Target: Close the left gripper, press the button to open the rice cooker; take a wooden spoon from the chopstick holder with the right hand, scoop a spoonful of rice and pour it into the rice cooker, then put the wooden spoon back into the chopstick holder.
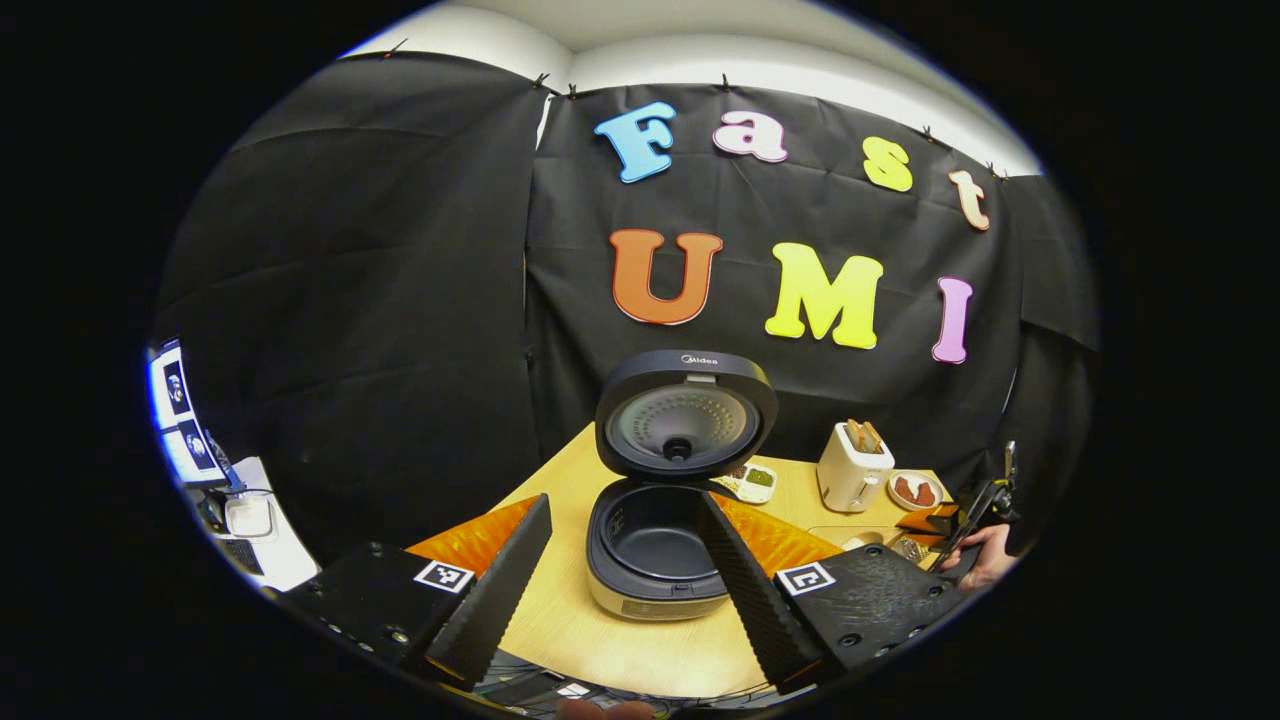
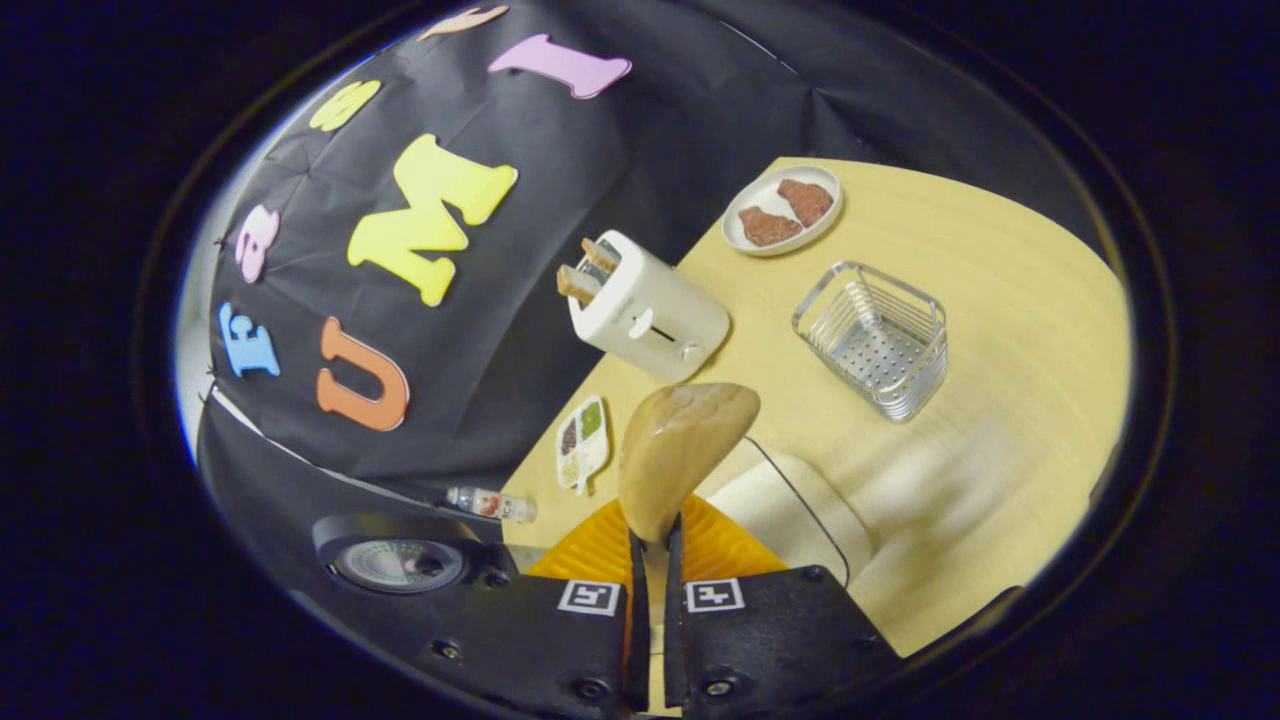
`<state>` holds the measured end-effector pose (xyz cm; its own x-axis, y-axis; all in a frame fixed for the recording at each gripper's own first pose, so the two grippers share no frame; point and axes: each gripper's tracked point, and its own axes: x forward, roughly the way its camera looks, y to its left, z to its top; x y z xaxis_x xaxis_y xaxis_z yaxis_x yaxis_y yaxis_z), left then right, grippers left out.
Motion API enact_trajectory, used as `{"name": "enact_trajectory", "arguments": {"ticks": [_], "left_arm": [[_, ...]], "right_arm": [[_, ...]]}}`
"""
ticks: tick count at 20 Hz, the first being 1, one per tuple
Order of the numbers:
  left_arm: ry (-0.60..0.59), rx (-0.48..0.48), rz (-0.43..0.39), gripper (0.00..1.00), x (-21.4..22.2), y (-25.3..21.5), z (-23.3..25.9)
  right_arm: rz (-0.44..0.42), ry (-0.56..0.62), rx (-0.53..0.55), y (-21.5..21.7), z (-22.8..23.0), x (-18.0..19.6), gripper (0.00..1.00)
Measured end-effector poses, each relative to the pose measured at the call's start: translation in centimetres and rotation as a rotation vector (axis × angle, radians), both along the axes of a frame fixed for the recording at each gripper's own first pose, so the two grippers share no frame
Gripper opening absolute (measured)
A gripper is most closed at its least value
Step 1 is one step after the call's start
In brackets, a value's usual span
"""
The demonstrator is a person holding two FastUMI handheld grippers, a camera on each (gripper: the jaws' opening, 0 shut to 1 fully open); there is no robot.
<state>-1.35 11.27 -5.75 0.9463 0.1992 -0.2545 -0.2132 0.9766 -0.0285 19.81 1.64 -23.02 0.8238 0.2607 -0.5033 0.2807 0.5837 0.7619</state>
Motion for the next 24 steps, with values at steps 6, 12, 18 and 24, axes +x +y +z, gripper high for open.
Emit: {"name": "enact_trajectory", "arguments": {"ticks": [6,12,18,24], "left_arm": [[-0.036,-0.001,-0.008,0.95,-0.4,0.1,0.5],[-0.038,-0.009,0.002,0.95,-1.8,1.6,0.5],[-0.051,-0.029,0.097,0.95,-3.6,4.6,0.4],[-0.047,-0.017,0.125,0.94,-4.9,5.2,0.1]], "right_arm": [[0.050,-0.086,0.086,3.9,7.4,0.6,0.10],[0.222,-0.166,0.119,14.5,13.3,2.3,0.11],[0.410,-0.164,0.012,24.4,12.1,2.1,0.11],[0.516,-0.177,-0.203,29.1,8.5,1.6,0.11]]}}
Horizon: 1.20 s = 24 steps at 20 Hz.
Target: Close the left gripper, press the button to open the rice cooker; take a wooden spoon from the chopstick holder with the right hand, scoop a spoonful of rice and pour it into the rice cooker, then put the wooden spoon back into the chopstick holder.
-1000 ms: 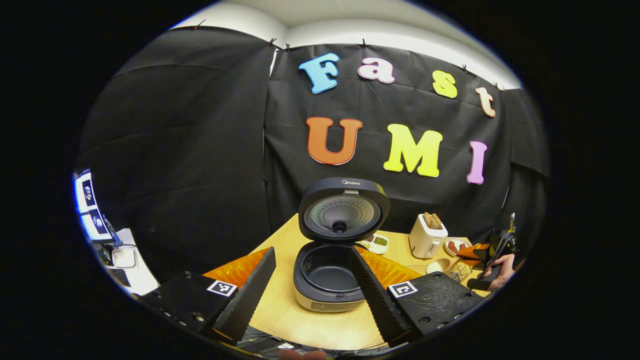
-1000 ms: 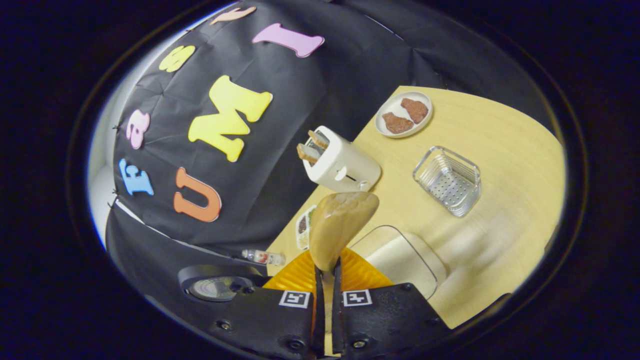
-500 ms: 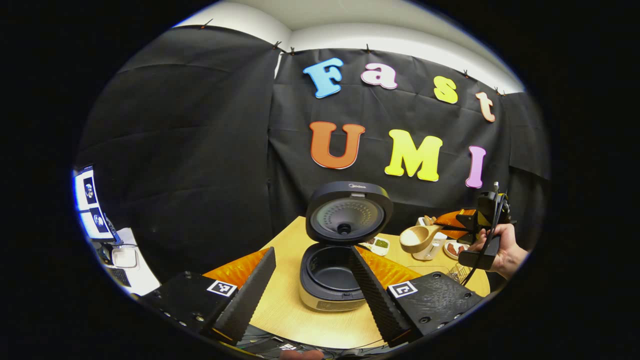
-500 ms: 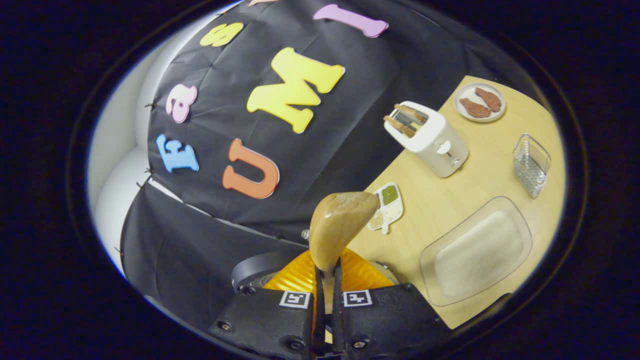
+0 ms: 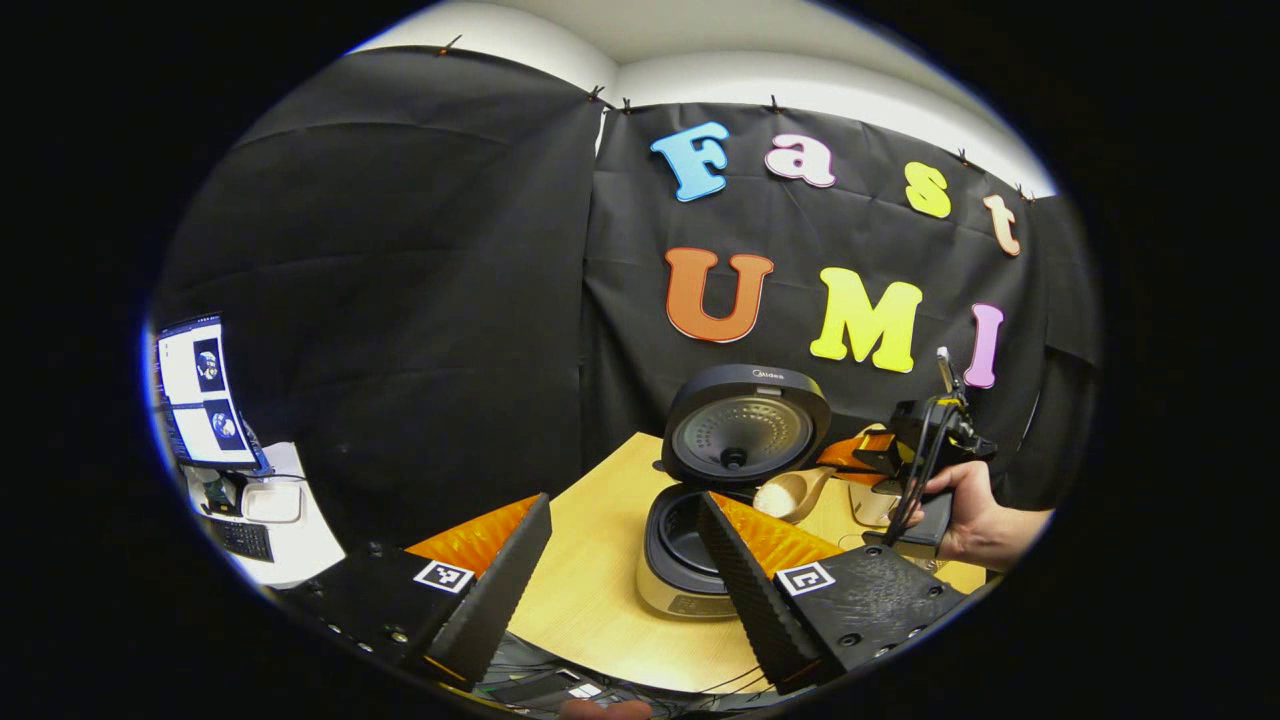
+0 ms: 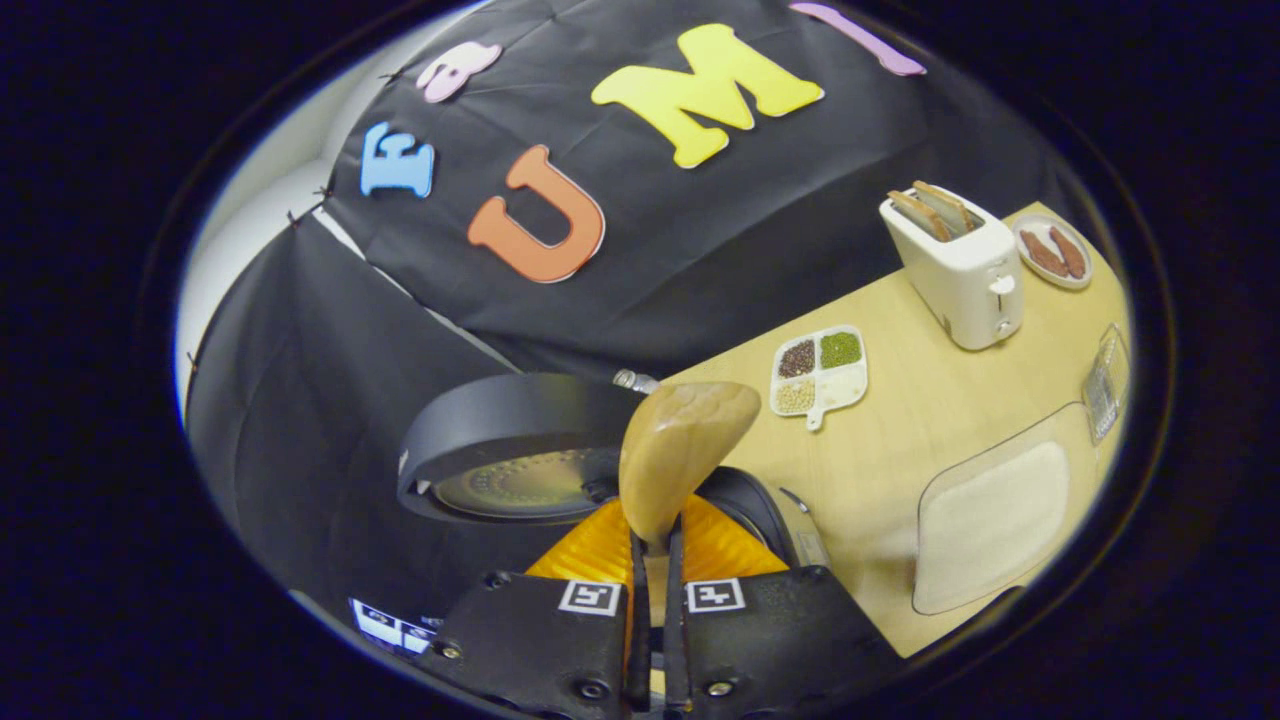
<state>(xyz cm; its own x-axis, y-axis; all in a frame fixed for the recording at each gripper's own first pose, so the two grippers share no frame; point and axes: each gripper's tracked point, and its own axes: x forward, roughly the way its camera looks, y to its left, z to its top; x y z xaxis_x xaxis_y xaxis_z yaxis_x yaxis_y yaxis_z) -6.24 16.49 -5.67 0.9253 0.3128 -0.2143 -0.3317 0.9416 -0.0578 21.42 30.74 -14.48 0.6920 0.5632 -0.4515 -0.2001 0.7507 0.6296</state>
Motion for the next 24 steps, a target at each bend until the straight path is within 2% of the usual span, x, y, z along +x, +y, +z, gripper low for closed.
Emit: {"name": "enact_trajectory", "arguments": {"ticks": [5,11,19,24], "left_arm": [[0.001,-0.002,0.032,0.94,-0.8,0.8,0.0],[-0.007,-0.011,0.049,0.95,-1.1,1.4,0.0],[-0.011,-0.005,0.038,0.95,-1.5,1.1,0.0],[-0.014,-0.001,0.035,0.95,-1.7,0.9,0.1]], "right_arm": [[0.052,-0.112,-0.201,1.4,-1.1,0.4,0.11],[0.083,-0.192,-0.265,2.3,0.3,-0.2,0.11],[0.133,-0.376,-0.394,3.0,3.7,-0.9,0.11],[0.212,-0.525,-0.510,4.7,5.9,-2.5,0.11]]}}
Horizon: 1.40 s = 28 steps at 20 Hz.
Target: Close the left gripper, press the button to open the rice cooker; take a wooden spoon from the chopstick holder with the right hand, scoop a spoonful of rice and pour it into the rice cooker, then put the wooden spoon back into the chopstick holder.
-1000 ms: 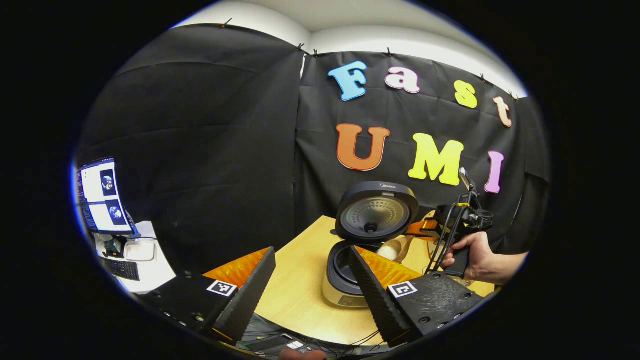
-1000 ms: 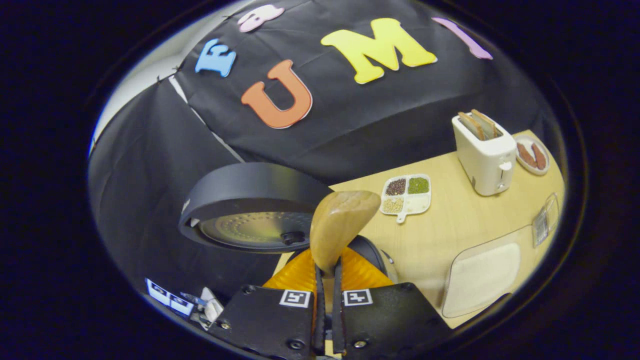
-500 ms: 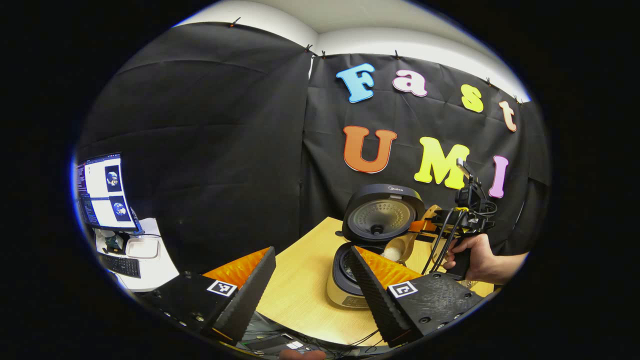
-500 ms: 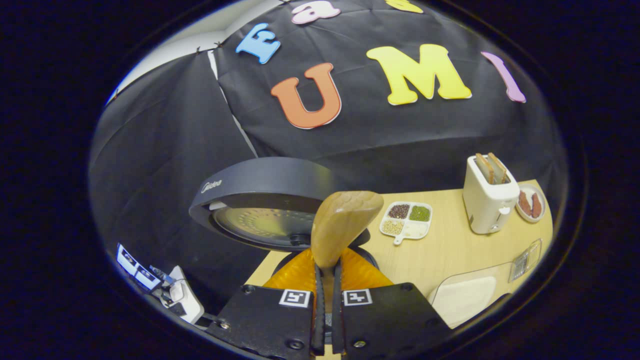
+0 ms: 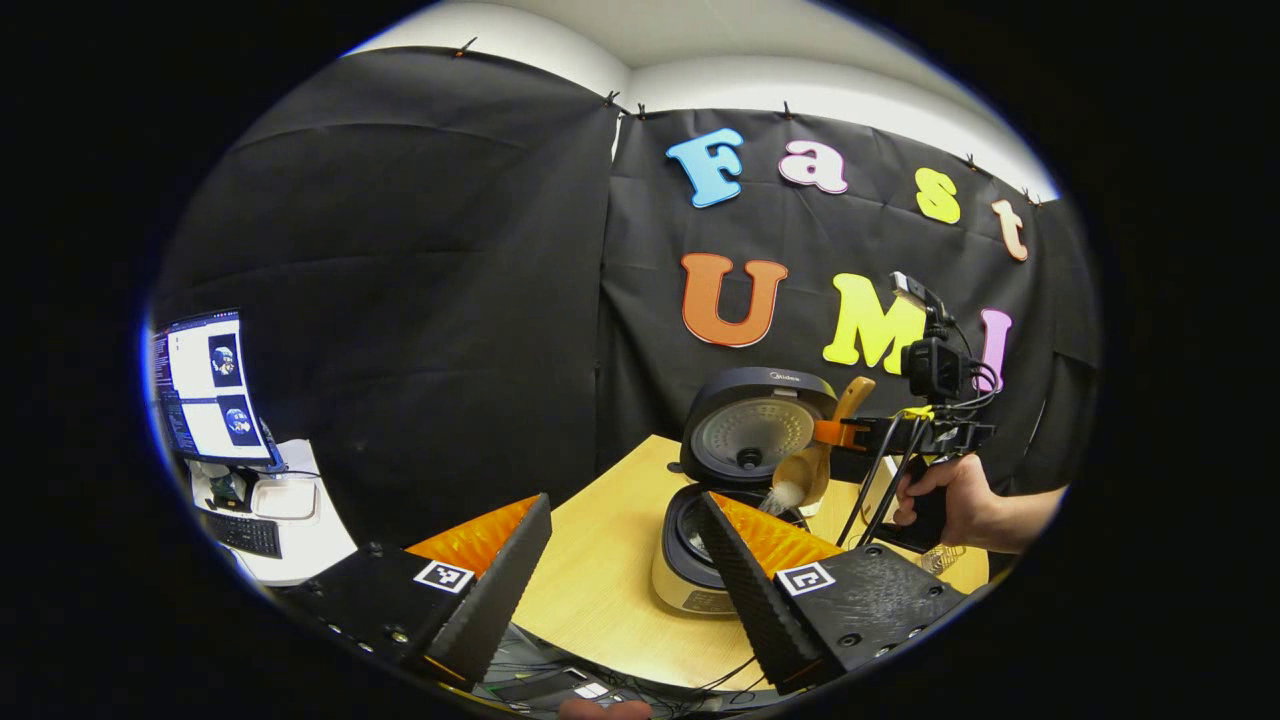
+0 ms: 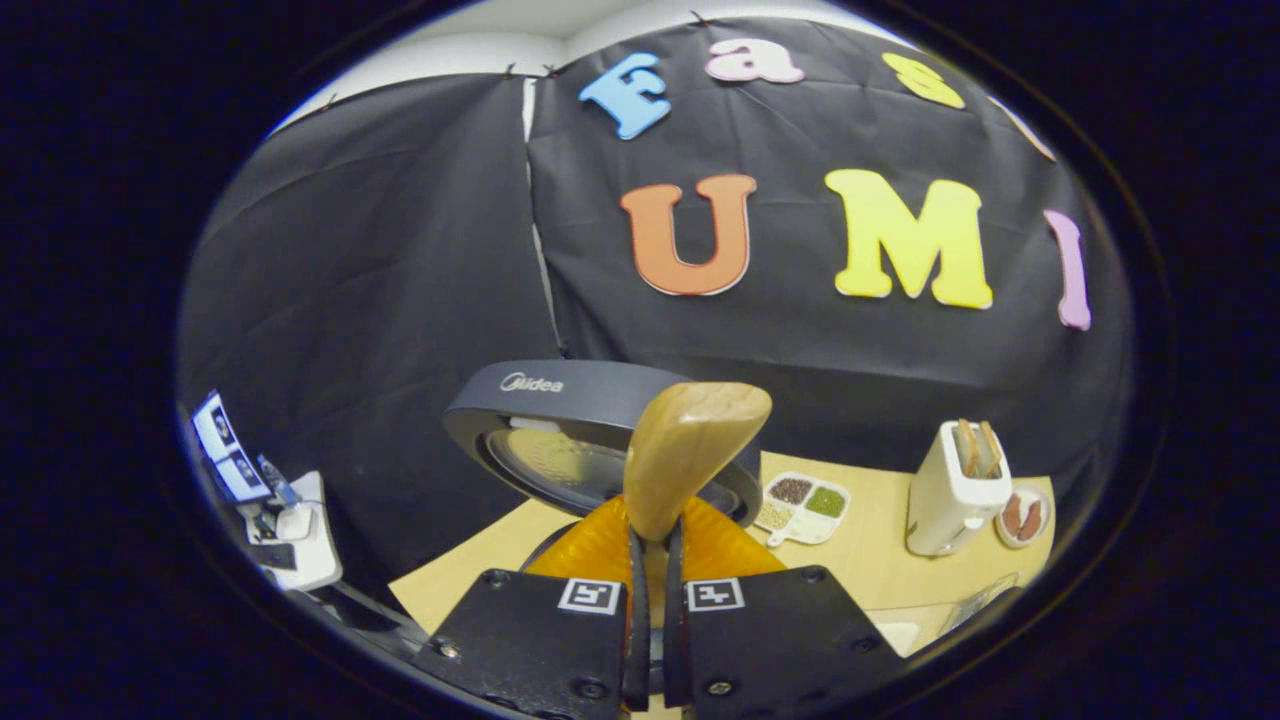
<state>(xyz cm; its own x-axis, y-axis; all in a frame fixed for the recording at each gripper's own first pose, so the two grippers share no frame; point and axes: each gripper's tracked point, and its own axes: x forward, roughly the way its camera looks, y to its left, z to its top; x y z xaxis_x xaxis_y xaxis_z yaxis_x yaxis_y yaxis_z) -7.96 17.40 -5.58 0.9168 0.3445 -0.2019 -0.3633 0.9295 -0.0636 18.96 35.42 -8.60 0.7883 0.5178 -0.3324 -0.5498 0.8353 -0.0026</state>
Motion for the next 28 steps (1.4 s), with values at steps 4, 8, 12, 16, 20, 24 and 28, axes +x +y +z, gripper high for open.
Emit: {"name": "enact_trajectory", "arguments": {"ticks": [4,8,12,16,20,24,28], "left_arm": [[-0.001,-0.004,0.011,0.95,-0.4,0.4,-0.1],[-0.008,-0.009,0.024,0.94,-0.6,0.8,0.1],[-0.011,0.010,0.026,0.95,-0.7,0.7,0.3],[-0.015,0.014,0.023,0.94,-0.6,0.5,0.5],[-0.022,0.011,0.017,0.95,-0.3,0.1,0.6],[-0.034,0.007,-0.001,0.95,0.4,-0.8,1.0],[-0.041,0.019,-0.042,0.95,1.7,-2.3,1.6]], "right_arm": [[0.062,-0.122,-0.095,1.3,0.9,-0.8,0.11],[0.114,-0.243,-0.176,2.0,2.4,-1.8,0.11],[0.166,-0.358,-0.247,3.1,3.6,-2.7,0.11],[0.207,-0.412,-0.268,3.3,3.9,-3.7,0.11],[0.199,-0.375,-0.226,3.0,3.9,-3.7,0.11],[0.181,-0.328,-0.174,2.0,4.2,-4.1,0.11],[0.155,-0.211,-0.044,-0.6,5.1,-4.8,0.11]]}}
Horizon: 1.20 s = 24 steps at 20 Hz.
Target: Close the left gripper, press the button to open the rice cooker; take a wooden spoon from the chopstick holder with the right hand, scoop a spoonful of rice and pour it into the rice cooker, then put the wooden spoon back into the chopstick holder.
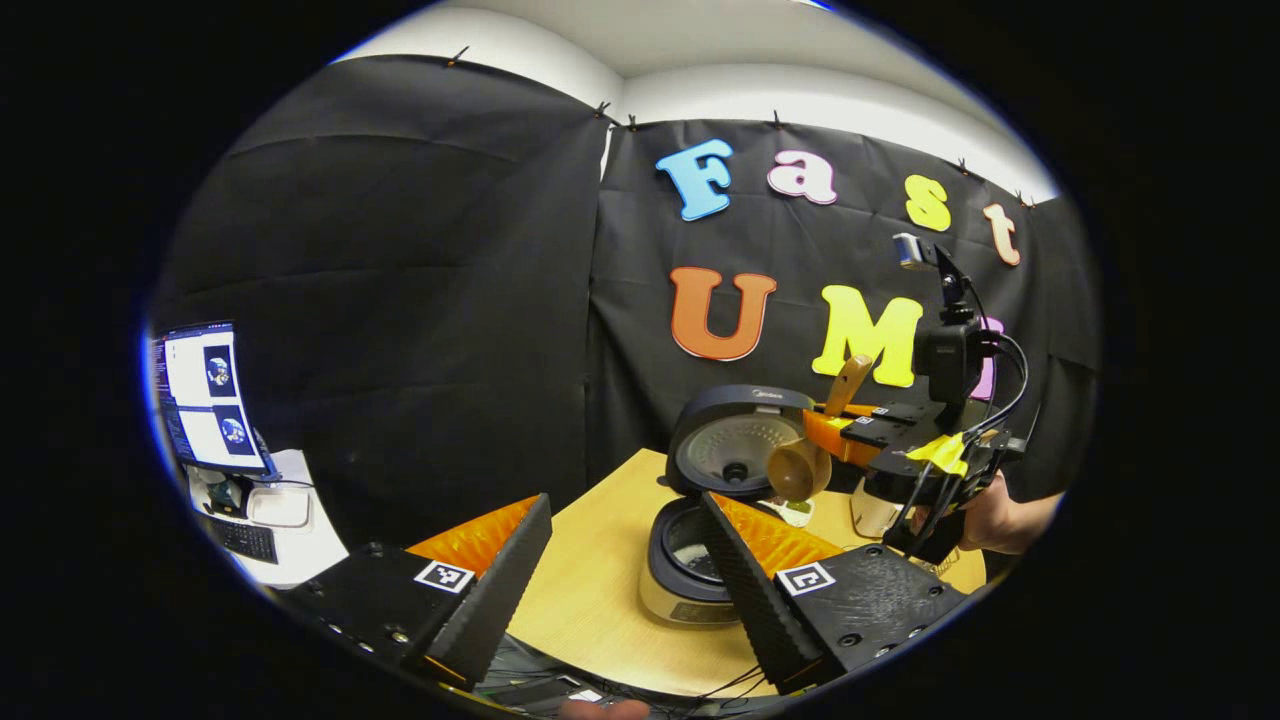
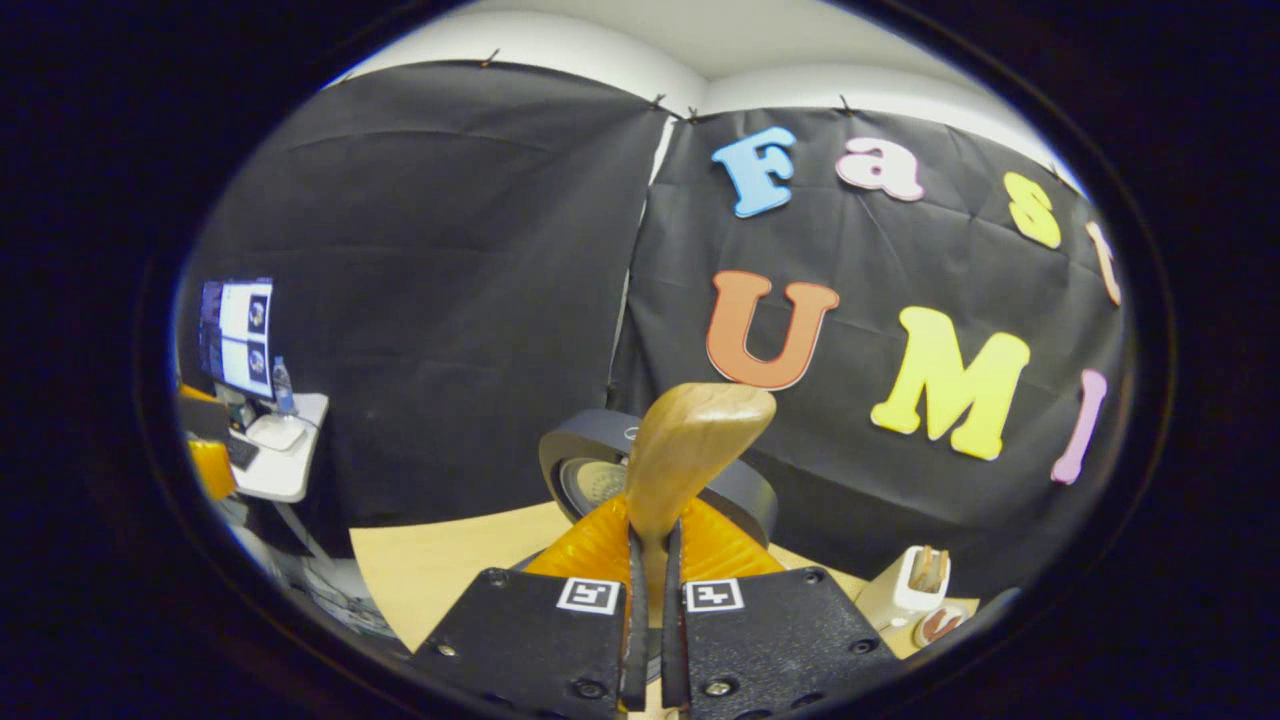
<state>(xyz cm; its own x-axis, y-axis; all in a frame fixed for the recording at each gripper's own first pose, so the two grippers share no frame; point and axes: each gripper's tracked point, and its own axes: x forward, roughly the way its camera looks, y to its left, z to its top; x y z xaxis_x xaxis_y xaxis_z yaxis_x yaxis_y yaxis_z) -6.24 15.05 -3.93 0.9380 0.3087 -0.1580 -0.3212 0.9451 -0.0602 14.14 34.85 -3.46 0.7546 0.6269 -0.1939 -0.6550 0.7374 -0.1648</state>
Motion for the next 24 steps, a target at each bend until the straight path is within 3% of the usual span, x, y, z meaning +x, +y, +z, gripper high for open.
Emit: {"name": "enact_trajectory", "arguments": {"ticks": [4,7,12,18,21,24], "left_arm": [[0.003,0.030,-0.072,0.95,2.3,-2.6,0.1],[-0.017,0.042,-0.114,0.95,4.3,-4.5,0.7],[-0.053,0.041,-0.173,0.95,7.3,-7.7,1.1],[-0.042,0.032,-0.217,0.95,9.9,-11.0,0.5],[-0.027,0.051,-0.236,0.95,10.7,-12.4,0.0],[-0.014,0.053,-0.248,0.95,11.4,-13.4,-0.1]], "right_arm": [[-0.072,0.192,0.196,-5.1,1.2,0.9,0.11],[-0.179,0.222,0.275,-11.9,2.3,2.5,0.11],[-0.388,0.209,0.312,-25.1,2.3,4.0,0.11],[-0.656,0.241,0.316,-39.7,-2.1,5.4,0.11],[-0.741,0.284,0.321,-45.1,-5.0,5.5,0.11],[-0.785,0.345,0.321,-47.8,-8.9,7.0,0.11]]}}
